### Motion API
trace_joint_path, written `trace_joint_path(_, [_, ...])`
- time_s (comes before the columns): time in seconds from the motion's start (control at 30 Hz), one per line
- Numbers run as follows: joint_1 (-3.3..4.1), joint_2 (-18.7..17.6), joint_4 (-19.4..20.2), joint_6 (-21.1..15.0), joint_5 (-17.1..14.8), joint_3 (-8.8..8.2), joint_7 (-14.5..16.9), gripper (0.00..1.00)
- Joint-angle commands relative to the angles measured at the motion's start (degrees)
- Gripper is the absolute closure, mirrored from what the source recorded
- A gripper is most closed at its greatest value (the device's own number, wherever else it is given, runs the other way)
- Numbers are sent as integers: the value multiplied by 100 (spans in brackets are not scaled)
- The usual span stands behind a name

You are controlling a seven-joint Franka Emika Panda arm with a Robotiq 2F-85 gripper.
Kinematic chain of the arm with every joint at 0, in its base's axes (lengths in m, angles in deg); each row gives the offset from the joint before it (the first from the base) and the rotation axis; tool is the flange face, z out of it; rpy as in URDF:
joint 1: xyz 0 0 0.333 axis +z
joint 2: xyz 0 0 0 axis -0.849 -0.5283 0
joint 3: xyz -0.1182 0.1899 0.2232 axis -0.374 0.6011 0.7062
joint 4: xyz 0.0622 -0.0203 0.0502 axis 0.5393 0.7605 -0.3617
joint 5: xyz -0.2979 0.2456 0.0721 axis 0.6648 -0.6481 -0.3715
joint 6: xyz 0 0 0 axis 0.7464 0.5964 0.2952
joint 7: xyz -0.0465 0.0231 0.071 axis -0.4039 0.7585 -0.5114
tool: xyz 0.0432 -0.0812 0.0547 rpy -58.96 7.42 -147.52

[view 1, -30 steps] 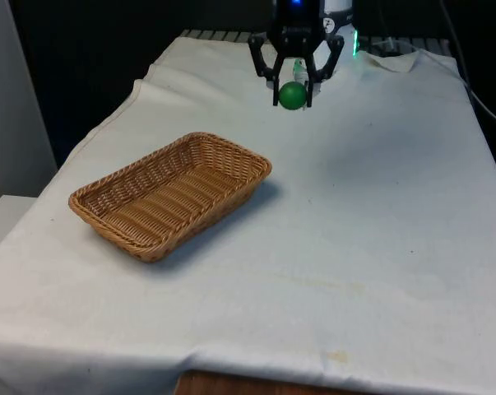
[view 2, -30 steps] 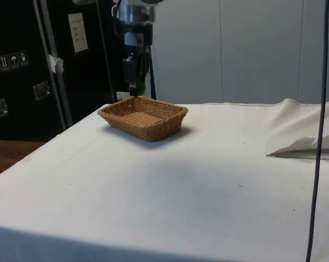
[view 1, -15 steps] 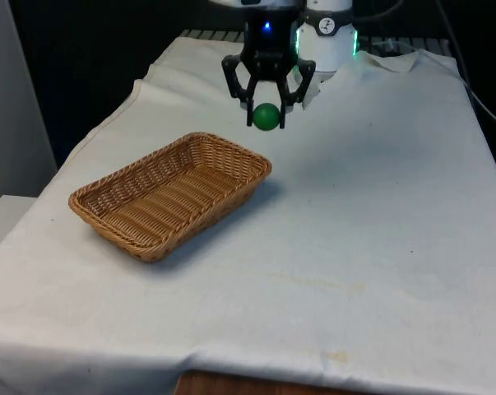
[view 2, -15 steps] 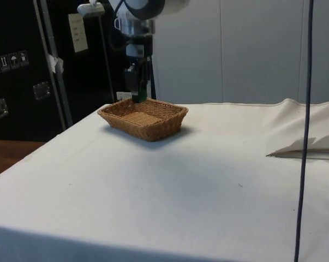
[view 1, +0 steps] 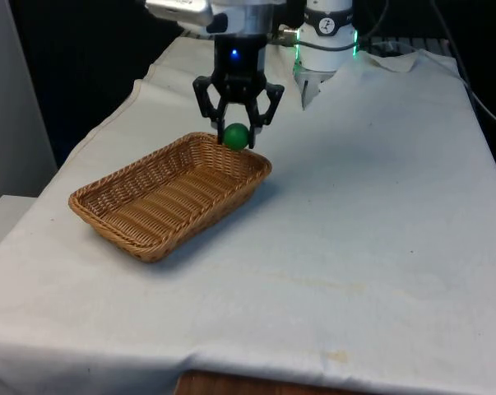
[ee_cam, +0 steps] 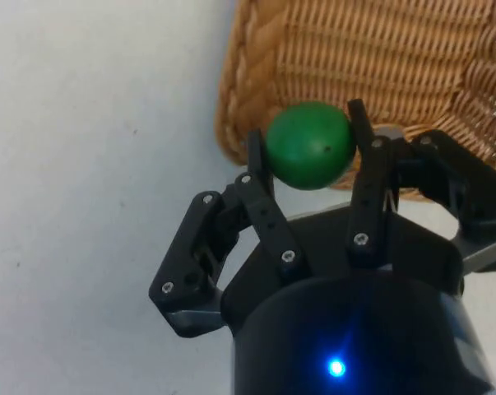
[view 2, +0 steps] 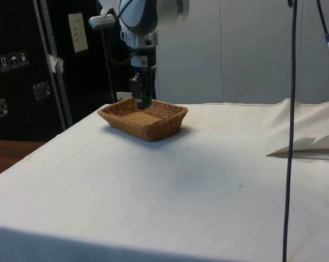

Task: Pick up the ball and place it into the basket.

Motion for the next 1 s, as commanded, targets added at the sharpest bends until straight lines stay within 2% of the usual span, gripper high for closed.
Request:
trace_joint_path(0.0, [-63, 6, -11, -29, -52, 57, 57, 97])
trace_joint_path(0.03, [0, -40, -23, 0, -29, -23, 29, 97])
trace_joint_path(0.07, [-69, -69, -57, -23, -97, 17, 97, 97])
trace_joint_path(0.23, [-115, -275, -195, -23, -189, -86, 183, 97])
trace_joint_path(0.27, [-34, -241, -155, 0, -115, -132, 109, 97])
trace_joint_path(0.3, [-126, -309, -218, -23, -195, -97, 189, 97])
trace_joint_path(0.47, [-201, -504, -332, -34, -281, -138, 264, 97])
trace_joint_path(0.53, [-229, -659, -401, -52, -441, -183, 384, 97])
trace_joint_path(0.57, [-138, -630, -361, -6, -367, -264, 315, 97])
trace_joint_path(0.6, [-241, -722, -418, -63, -510, -195, 435, 97])
trace_joint_path(0.87, [-275, -1197, -550, -138, -1146, -269, 837, 97])
trace_joint_path(0.9, [-269, -1238, -561, -138, -1215, -275, 871, 97])
trace_joint_path(0.93, [-206, -1243, -544, -97, -1175, -344, 831, 97])
trace_joint_path(0.97, [-264, -1266, -573, -126, -1261, -286, 900, 97])
